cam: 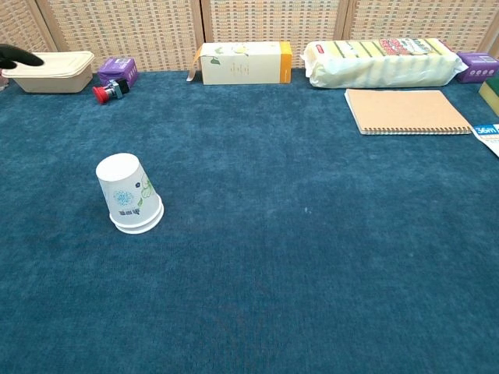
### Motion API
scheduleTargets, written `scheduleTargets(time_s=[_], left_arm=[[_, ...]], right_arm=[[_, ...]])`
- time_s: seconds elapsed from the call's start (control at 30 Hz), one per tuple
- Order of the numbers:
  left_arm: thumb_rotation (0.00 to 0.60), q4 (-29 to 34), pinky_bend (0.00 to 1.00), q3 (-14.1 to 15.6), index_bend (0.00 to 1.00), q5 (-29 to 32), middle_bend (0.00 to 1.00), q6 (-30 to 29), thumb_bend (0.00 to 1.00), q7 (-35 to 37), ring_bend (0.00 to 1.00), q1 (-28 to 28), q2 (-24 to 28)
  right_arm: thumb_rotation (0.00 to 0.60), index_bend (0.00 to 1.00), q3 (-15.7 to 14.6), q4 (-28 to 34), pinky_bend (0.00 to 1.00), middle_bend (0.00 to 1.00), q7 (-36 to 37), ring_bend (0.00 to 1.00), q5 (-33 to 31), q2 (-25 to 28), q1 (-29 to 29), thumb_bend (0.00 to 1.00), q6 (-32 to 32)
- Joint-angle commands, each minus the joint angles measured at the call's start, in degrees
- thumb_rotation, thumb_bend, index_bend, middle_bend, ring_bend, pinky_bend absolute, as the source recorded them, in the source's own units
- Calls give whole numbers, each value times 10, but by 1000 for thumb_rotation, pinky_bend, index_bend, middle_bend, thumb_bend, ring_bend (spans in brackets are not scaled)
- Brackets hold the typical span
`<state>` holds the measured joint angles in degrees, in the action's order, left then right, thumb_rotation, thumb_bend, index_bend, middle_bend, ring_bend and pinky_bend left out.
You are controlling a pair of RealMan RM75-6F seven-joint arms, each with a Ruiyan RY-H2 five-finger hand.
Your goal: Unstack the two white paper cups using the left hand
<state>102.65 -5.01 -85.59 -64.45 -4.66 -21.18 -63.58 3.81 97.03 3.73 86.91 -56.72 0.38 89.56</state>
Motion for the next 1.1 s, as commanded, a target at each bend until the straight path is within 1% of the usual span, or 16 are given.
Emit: scheduleTargets(time_s=[0.03,0.17,0.27,0.4,0.6,0.77,0.97,1.1], left_arm=[[600,64,65,-22,123,80,0,49,156,-122,0,-43,-2],[600,94,65,-26,219,146,0,66,173,-203,0,-67,-14],[600,102,65,-27,246,192,0,69,174,-250,0,-84,-29],[600,98,65,-29,256,241,0,77,175,-281,0,-107,-49],[600,83,65,-30,256,290,0,80,176,-312,0,-141,-85],[600,73,65,-25,263,317,0,71,175,-330,0,-156,-101],[600,63,65,-18,296,342,0,64,175,-338,0,-171,-116],[600,61,65,-14,335,352,0,60,185,-340,0,-180,-122]], right_arm=[[600,58,-1,-2,0,0,7,0,1,3,0,76,-1],[600,58,-1,-1,0,0,16,0,1,6,-1,76,-3],[600,58,0,-1,0,0,21,0,0,8,-1,76,-2],[600,58,-1,0,0,0,27,0,0,10,-2,76,-3],[600,58,1,-1,0,0,35,0,-3,13,-1,76,-7],[600,58,3,-4,0,0,42,0,-7,13,-1,76,-8],[600,58,2,-5,0,0,52,0,-4,16,-1,76,-9],[600,57,2,-6,0,0,55,0,-5,17,-1,76,-9]])
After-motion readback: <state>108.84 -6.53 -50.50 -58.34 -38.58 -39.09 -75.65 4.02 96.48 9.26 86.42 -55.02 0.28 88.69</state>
